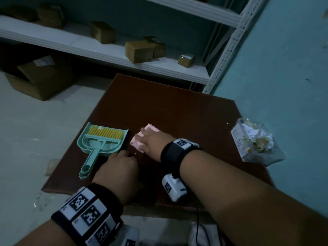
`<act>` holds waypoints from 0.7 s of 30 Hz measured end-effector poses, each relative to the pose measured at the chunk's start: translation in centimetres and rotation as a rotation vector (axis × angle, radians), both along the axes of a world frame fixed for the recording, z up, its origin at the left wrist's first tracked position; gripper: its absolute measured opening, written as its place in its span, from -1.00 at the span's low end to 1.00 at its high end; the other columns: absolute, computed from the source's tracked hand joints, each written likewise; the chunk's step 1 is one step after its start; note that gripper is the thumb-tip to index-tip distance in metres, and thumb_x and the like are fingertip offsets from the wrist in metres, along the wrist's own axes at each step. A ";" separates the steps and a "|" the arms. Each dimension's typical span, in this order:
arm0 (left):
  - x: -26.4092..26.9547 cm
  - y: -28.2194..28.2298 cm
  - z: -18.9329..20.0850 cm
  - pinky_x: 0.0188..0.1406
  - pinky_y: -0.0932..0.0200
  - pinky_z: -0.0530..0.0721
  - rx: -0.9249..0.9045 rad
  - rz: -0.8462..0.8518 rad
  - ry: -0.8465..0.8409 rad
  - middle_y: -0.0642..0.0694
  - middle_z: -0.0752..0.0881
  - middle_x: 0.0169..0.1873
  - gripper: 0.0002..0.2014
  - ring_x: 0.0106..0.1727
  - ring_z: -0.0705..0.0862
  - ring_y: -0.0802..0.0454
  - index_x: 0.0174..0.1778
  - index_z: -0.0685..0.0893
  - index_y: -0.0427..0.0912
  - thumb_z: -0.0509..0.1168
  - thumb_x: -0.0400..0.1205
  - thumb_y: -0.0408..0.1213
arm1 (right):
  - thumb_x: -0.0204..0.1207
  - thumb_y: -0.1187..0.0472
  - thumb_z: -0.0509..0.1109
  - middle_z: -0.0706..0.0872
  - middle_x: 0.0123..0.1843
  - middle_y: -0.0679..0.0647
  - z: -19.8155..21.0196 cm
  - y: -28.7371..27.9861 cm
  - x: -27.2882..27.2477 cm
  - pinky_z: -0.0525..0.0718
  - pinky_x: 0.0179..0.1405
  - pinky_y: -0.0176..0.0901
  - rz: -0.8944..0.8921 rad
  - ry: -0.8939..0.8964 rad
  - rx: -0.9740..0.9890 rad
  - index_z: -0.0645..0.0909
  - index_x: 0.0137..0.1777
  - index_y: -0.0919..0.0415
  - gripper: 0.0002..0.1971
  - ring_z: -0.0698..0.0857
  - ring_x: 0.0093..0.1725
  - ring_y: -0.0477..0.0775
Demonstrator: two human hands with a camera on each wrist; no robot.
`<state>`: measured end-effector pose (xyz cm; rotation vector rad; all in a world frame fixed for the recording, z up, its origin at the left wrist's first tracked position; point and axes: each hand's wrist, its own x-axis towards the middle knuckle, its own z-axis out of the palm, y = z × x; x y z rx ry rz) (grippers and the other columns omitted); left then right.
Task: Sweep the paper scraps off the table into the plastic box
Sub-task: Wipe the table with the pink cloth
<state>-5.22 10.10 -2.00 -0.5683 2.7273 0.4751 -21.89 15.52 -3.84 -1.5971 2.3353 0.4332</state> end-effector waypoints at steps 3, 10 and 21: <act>-0.1 0.0 -0.3 0.44 -0.08 0.61 -0.028 -0.023 -0.016 -0.06 0.50 0.46 -0.40 0.47 0.50 -0.11 0.47 0.59 0.07 0.47 0.53 0.16 | 0.66 0.33 0.32 0.50 0.53 0.15 -0.3 -1.3 -4.9 0.34 0.55 0.23 -0.110 0.043 0.175 0.45 0.51 -0.08 -0.53 0.39 0.60 0.31; -1.6 0.0 -0.9 0.78 -0.12 0.09 0.040 -0.115 -0.038 -0.13 0.01 0.83 -0.27 0.81 0.00 -0.25 0.73 0.35 0.12 0.42 0.63 0.12 | 0.82 -0.06 0.04 0.51 0.63 0.25 -0.8 6.9 -16.7 0.48 0.51 0.24 -0.499 0.211 0.073 0.30 0.70 0.07 -0.50 0.51 0.55 0.34; -2.2 -0.7 -1.3 0.77 -0.11 0.02 0.074 -0.150 -0.052 -0.13 -0.04 0.84 -0.27 0.82 -0.06 -0.25 0.72 0.36 0.13 0.42 0.62 0.12 | 0.53 -0.61 -0.08 0.41 0.71 0.22 -1.6 7.3 -21.1 0.37 0.57 0.38 -0.890 0.118 0.036 0.37 0.64 0.00 -0.11 0.33 0.70 0.34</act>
